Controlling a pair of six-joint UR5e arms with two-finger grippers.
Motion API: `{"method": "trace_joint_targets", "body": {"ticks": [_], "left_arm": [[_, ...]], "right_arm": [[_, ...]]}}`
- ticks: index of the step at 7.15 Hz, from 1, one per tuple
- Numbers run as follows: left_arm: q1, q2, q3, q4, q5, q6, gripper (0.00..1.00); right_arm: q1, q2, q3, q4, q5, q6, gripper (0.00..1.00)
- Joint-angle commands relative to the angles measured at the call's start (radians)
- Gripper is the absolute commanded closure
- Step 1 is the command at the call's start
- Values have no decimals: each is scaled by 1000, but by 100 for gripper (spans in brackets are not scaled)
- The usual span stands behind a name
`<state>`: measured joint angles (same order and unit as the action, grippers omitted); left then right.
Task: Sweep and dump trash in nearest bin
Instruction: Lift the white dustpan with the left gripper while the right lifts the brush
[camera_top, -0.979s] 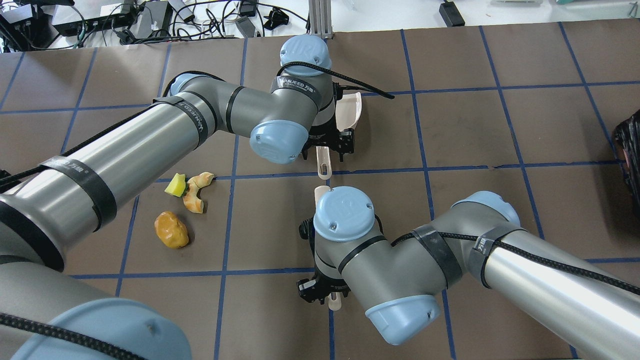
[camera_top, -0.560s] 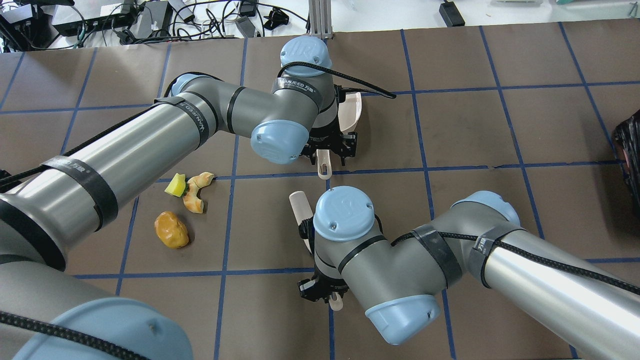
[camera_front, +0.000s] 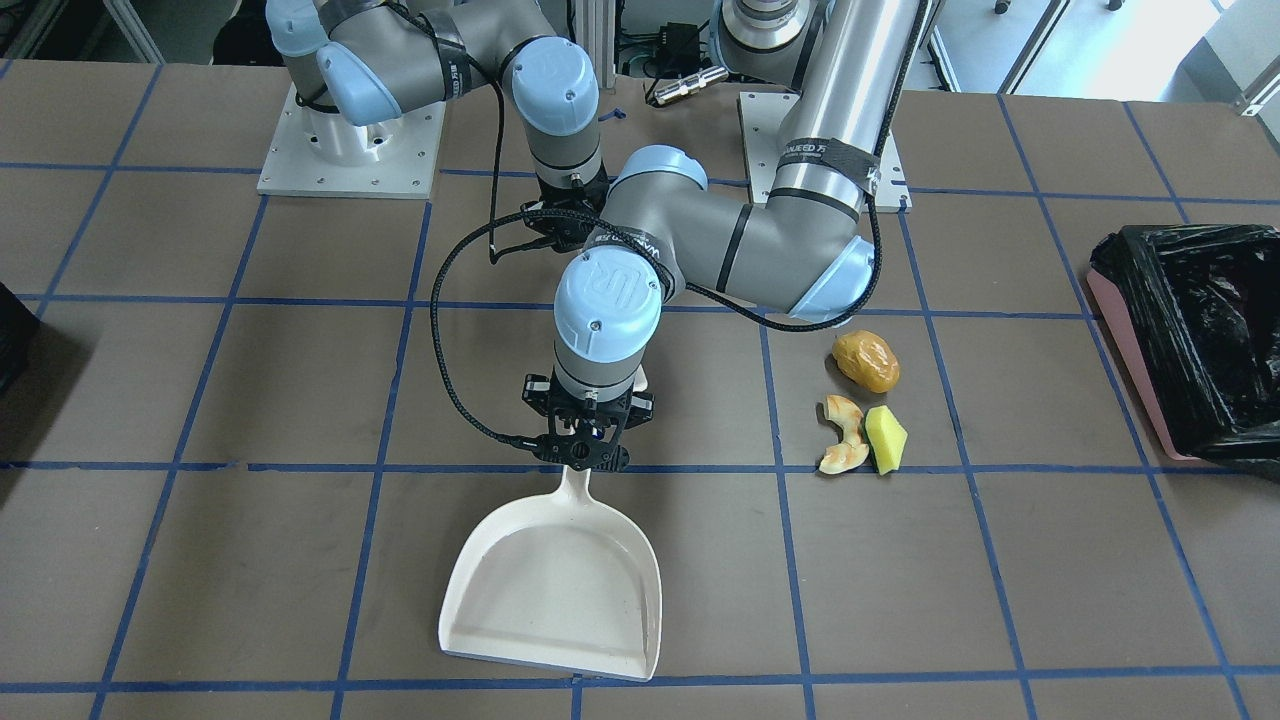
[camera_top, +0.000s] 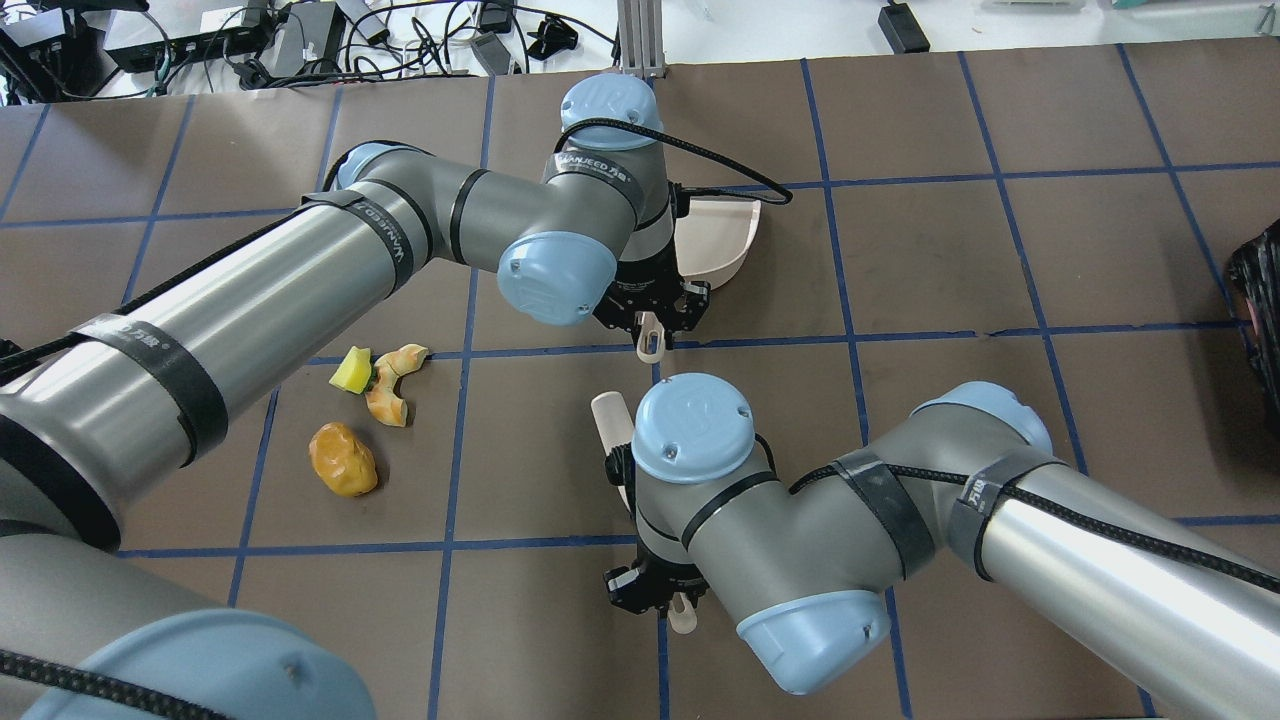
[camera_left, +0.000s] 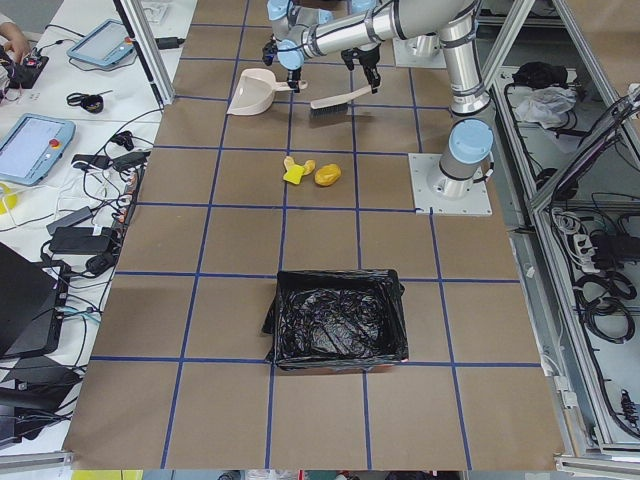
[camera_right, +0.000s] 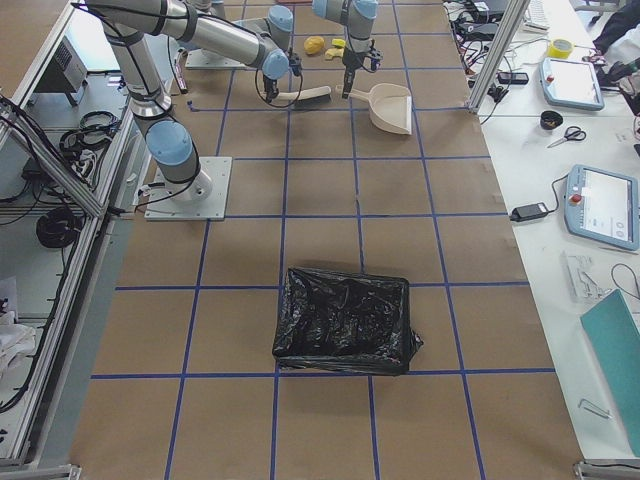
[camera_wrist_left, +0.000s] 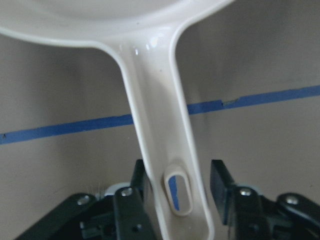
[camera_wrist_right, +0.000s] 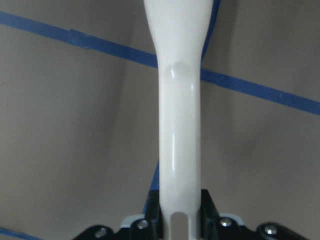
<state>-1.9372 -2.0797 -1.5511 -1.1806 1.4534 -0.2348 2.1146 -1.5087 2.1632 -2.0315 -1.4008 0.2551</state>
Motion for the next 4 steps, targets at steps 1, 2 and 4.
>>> {"method": "trace_joint_targets", "body": {"ticks": [1,2,4], "left_arm": [[1,15,9,-2,-4,-5,100],[9,29,26,-2,10,14,100],[76,29,86,2,79,147,100]], "right_arm": [[-24,-77,3,123,-41,27,100],[-42,-96,3,144,-78,61,100],[-96,-137,3,132,-145,178,100]]}}
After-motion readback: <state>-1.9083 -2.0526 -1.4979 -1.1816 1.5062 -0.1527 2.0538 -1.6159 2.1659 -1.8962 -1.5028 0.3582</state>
